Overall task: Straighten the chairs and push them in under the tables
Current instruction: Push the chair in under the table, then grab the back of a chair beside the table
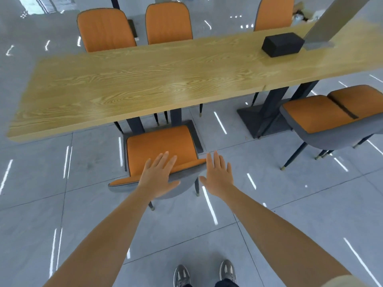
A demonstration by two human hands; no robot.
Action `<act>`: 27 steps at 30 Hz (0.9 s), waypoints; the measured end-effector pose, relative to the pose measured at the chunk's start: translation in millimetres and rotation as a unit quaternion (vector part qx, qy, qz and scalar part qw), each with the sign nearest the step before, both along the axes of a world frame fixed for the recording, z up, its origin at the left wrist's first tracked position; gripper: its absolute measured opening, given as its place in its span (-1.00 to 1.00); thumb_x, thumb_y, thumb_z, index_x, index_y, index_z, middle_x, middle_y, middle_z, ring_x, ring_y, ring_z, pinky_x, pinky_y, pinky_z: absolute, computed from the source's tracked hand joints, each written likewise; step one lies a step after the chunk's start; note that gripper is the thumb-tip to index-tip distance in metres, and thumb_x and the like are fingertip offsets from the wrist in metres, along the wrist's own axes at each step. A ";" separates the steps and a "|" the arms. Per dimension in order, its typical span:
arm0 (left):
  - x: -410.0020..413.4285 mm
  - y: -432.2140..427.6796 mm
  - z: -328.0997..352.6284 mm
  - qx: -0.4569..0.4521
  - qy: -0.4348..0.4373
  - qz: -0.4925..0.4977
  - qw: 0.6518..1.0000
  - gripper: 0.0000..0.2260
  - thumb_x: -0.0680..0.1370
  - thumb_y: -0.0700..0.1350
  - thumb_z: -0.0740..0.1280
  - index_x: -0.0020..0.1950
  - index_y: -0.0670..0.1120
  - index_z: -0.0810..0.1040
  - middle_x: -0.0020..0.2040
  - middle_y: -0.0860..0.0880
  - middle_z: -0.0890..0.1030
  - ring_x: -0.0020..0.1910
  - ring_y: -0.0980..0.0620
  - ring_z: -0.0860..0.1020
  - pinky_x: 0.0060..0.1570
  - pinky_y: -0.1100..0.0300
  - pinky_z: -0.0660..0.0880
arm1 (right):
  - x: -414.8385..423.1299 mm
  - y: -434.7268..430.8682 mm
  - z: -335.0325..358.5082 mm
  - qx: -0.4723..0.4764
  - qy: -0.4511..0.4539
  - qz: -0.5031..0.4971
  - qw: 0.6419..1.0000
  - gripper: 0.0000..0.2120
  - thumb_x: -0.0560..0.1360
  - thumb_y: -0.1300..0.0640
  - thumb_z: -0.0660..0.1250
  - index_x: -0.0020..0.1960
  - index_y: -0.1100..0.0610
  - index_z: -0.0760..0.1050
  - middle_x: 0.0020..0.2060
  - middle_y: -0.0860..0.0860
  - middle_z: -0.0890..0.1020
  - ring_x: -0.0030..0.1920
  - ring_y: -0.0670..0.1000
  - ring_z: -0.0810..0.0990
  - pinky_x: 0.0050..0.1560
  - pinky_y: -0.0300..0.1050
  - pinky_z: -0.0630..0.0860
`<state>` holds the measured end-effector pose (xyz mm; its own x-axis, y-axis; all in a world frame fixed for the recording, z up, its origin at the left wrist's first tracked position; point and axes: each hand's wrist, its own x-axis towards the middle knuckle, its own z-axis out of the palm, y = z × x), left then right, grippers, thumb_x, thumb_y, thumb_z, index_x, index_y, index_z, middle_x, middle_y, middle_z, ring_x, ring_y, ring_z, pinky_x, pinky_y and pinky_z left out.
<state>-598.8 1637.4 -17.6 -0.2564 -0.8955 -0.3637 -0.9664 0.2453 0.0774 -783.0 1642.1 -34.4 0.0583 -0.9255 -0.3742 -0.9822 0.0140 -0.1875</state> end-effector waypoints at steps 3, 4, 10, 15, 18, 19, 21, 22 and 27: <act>-38.3 -9.4 10.3 -0.011 0.009 -0.044 0.999 -0.34 0.58 0.20 0.11 0.55 0.03 -0.14 0.58 -0.03 -0.17 0.57 -0.04 -0.15 0.51 -0.09 -0.11 | -38.2 4.4 14.4 -0.004 0.003 -0.023 1.000 -0.23 0.60 -0.08 0.13 0.53 0.16 -0.32 0.54 0.16 -0.23 0.55 0.16 -0.21 0.53 0.12 -0.12; -53.2 -12.2 13.6 -0.014 0.013 -0.056 0.998 -0.34 0.58 0.19 0.12 0.55 0.03 -0.14 0.58 -0.02 -0.17 0.57 -0.03 -0.16 0.51 -0.09 -0.12 | -53.5 6.5 18.9 -0.007 0.004 -0.032 0.999 -0.21 0.59 -0.09 0.14 0.53 0.16 -0.32 0.54 0.16 -0.25 0.55 0.17 -0.22 0.52 0.13 -0.13; -170.1 -28.1 27.4 -0.044 0.014 -0.139 0.989 -0.33 0.57 0.20 0.12 0.55 0.04 -0.14 0.58 -0.04 -0.16 0.57 -0.04 -0.15 0.51 -0.09 -0.10 | -168.1 23.6 45.4 -0.026 -0.004 -0.090 0.996 -0.16 0.58 -0.08 0.18 0.52 0.15 -0.37 0.52 0.15 -0.31 0.54 0.15 -0.28 0.52 0.13 -0.19; -286.7 -31.9 36.6 -0.046 0.032 -0.185 0.981 -0.35 0.58 0.16 0.14 0.55 0.00 -0.11 0.58 -0.04 -0.13 0.57 -0.04 -0.12 0.52 -0.09 -0.09 | -280.2 37.9 59.3 -0.047 -0.001 -0.136 0.990 -0.13 0.56 -0.10 0.22 0.53 0.16 -0.33 0.53 0.14 -0.28 0.55 0.15 -0.25 0.52 0.12 -0.17; -355.1 -34.4 38.5 -0.041 0.030 -0.206 0.977 -0.35 0.58 0.14 0.16 0.55 0.01 -0.08 0.58 -0.01 -0.11 0.57 -0.02 -0.09 0.50 -0.08 -0.05 | -344.1 44.4 65.5 -0.046 0.005 -0.149 0.988 -0.13 0.54 -0.08 0.27 0.54 0.15 -0.26 0.55 0.14 -0.22 0.55 0.14 -0.21 0.54 0.11 -0.12; -376.9 -36.0 38.5 -0.041 0.032 -0.212 0.976 -0.36 0.58 0.14 0.17 0.55 0.02 -0.07 0.58 -0.01 -0.10 0.57 -0.02 -0.07 0.49 -0.08 -0.03 | -364.3 46.2 67.2 -0.048 0.006 -0.153 0.987 -0.14 0.53 -0.08 0.28 0.54 0.15 -0.23 0.55 0.13 -0.19 0.56 0.13 -0.19 0.54 0.10 -0.11; -419.0 -39.4 38.8 -0.037 0.036 -0.222 0.974 -0.36 0.57 0.13 0.18 0.55 0.02 -0.04 0.58 -0.01 -0.07 0.57 -0.02 -0.05 0.49 -0.08 0.00 | -403.0 48.9 70.7 -0.049 0.001 -0.163 0.985 -0.13 0.51 -0.07 0.32 0.55 0.14 -0.18 0.56 0.11 -0.15 0.56 0.11 -0.16 0.54 0.08 -0.08; -439.0 -41.5 39.1 -0.036 0.037 -0.228 0.972 -0.37 0.57 0.13 0.18 0.55 0.02 -0.03 0.58 -0.01 -0.06 0.56 -0.02 -0.04 0.49 -0.08 0.01 | -421.4 49.6 72.6 -0.045 -0.004 -0.168 0.985 -0.13 0.51 -0.06 0.33 0.55 0.14 -0.18 0.56 0.10 -0.13 0.56 0.11 -0.16 0.55 0.08 -0.07; -533.2 -59.8 39.9 -0.038 0.036 -0.262 0.964 -0.36 0.56 0.15 0.19 0.54 0.01 -0.01 0.58 -0.03 -0.02 0.56 -0.02 0.00 0.48 -0.06 0.07 | -514.6 40.8 79.1 -0.023 -0.014 -0.161 0.987 -0.09 0.47 -0.02 0.39 0.55 0.14 -0.17 0.56 0.10 -0.06 0.56 0.10 -0.08 0.54 0.06 -0.01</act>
<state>-1132.0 1577.6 22.3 -0.7030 -0.6593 -0.2667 -0.7008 0.7060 0.1019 -1297.6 1682.9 44.7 -0.2314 -0.9138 -0.3337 -0.9231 0.3146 -0.2213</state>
